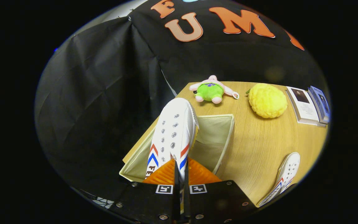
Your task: Open the storage box then place both shoes into the box .Put the left shoe in first, then the right shoe, with the right side of both shoes facing outward in a uniform manner.
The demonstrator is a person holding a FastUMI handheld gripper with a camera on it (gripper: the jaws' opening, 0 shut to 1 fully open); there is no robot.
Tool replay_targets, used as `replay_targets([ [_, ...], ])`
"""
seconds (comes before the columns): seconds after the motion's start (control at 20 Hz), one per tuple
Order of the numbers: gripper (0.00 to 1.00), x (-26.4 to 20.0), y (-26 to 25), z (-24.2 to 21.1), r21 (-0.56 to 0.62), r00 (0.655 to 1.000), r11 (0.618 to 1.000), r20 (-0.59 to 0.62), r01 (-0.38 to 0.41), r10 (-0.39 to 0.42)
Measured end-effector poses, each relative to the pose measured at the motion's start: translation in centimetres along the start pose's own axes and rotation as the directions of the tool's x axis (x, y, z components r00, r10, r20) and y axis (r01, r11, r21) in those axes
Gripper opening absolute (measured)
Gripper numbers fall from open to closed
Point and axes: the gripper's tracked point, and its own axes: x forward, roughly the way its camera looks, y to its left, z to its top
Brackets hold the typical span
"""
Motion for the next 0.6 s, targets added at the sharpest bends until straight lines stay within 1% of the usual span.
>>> replay_targets([
  [0.05, 0.05, 0.4, -0.3, -0.9, -0.029, 1.000, 0.999, -0.025, 0.013, -0.014],
  [0.1, 0.06, 0.8, -0.6, -1.6, -0.034, 0.999, 0.999, -0.044, 0.019, -0.020],
  [0.15, 0.06, 1.3, -0.8, -2.4, -0.014, 0.998, 1.000, -0.060, 0.023, -0.024],
  [0.2, 0.08, 1.4, -0.5, -2.4, 0.022, 0.998, 1.000, -0.061, 0.003, -0.002],
  [0.25, 0.11, 1.5, 0.2, -2.0, 0.065, 0.998, 0.997, -0.044, -0.037, 0.040],
  [0.3, 0.21, 1.1, 0.8, -1.0, 0.100, 0.998, 0.993, -0.010, -0.068, 0.070],
  [0.35, 0.25, 0.5, 1.0, 0.1, 0.114, 0.995, 0.989, 0.034, -0.094, 0.090],
  [0.4, 0.34, -0.5, 0.8, 0.8, 0.113, 0.993, 0.988, 0.065, -0.103, 0.096],
  [0.55, 0.47, -3.4, -0.2, 1.7, 0.097, 0.987, 0.989, 0.127, -0.109, 0.097],
  [0.6, 0.55, -4.4, -0.1, 1.8, 0.093, 0.984, 0.989, 0.144, -0.117, 0.103],
])
